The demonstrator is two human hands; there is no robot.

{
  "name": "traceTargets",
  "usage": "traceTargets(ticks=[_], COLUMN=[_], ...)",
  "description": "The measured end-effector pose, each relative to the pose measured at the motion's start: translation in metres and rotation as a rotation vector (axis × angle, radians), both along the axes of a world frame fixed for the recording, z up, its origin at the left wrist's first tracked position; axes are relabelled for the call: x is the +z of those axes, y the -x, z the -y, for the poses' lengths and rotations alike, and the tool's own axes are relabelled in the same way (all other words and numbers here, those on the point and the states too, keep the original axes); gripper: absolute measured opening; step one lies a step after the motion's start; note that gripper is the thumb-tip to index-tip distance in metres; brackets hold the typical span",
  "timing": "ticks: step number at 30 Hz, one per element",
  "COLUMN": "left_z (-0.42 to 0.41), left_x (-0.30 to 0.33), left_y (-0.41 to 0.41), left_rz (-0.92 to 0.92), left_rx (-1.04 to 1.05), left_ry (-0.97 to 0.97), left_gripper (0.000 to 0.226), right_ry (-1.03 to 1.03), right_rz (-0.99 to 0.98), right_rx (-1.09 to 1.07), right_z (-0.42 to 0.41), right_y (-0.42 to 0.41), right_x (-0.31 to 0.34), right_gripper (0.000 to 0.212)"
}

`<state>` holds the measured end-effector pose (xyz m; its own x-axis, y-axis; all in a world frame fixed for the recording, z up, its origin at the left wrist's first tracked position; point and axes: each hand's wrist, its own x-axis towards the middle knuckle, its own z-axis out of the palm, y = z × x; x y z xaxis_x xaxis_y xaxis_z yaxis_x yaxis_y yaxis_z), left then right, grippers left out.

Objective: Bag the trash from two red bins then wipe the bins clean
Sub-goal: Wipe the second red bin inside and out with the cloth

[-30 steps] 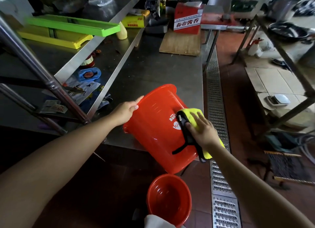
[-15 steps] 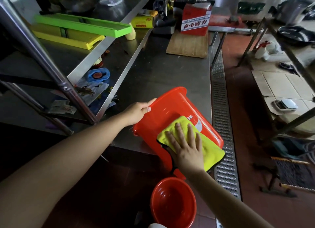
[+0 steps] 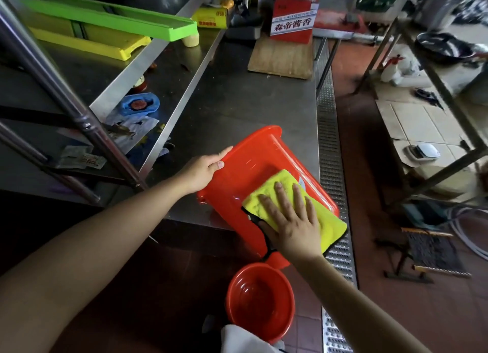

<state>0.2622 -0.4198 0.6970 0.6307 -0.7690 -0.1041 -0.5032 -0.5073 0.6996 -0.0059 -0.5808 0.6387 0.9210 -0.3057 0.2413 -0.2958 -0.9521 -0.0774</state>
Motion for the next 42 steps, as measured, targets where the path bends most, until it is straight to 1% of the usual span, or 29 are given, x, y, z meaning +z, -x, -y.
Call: traceTargets(ticks=[3,6,9,12,17,20,23,27,30,32,34,36,38,40,41,42], left_z=[0.000,-0.004,-0.015,-0.024,-0.034,-0.042,-0.047,-0.050,-0.052,-0.056,-0.060,-0.064,-0.067,-0.071,-0.073,-0.074], left_x=[-0.004,-0.005,-0.013,-0.018,-0.018,-0.020,-0.021,-0.028,-0.032,-0.036,-0.042,-0.047,-0.047,-0.044,-0.041,-0.040], left_y=[0.007,0.011,0.017,0.022,0.024,0.021,0.017,0.025,0.032,0.038,0.044,0.049,0.048,0.049,0.051,0.052], left_rz=[0.009,0.013,0.025,0.055,0.060,0.027,0.039,0.061,0.132,0.205,0.264,0.259,0.216,0.203,0.209,0.217], left_rx=[0.007,0.011,0.014,0.025,0.017,0.041,0.059,0.116,0.144,0.170,0.203,0.237,0.280,0.260,0.229,0.207], left_ry=[-0.001,0.010,0.015,0.035,0.122,0.152,0.135,0.125,0.138,0.136,0.133,0.135,0.128,0.163,0.189,0.204], left_gripper=[0.049,0.049,0.049,0.049,0.049,0.048,0.050,0.052,0.054,0.058,0.061,0.058,0.043,0.031,0.035,0.045], right_ry=[-0.004,-0.030,-0.073,-0.102,-0.145,-0.135,-0.090,-0.048,-0.046,-0.031,-0.041,-0.062,-0.091,-0.128,-0.148,-0.169], right_rz=[0.024,0.003,-0.044,-0.083,-0.123,-0.123,-0.077,-0.029,0.016,0.016,0.005,-0.031,-0.083,-0.122,-0.135,-0.143], right_rx=[-0.018,0.006,-0.019,-0.065,-0.032,0.008,0.046,0.015,0.004,0.043,0.084,0.087,0.061,0.038,0.034,0.032], right_z=[0.013,0.018,0.011,0.000,-0.015,-0.018,-0.010,0.008,0.017,0.016,0.011,0.004,-0.002,-0.006,-0.008,-0.010], right_y=[0.052,0.056,0.027,-0.019,-0.105,-0.118,-0.086,-0.001,0.048,0.058,0.049,0.027,-0.006,-0.045,-0.065,-0.083], right_x=[-0.018,-0.014,0.002,0.020,0.047,0.051,0.043,0.013,-0.001,-0.004,0.000,0.009,0.022,0.035,0.042,0.049], right_gripper=[0.066,0.065,0.064,0.064,0.067,0.068,0.066,0.065,0.066,0.066,0.064,0.064,0.066,0.068,0.069,0.069])
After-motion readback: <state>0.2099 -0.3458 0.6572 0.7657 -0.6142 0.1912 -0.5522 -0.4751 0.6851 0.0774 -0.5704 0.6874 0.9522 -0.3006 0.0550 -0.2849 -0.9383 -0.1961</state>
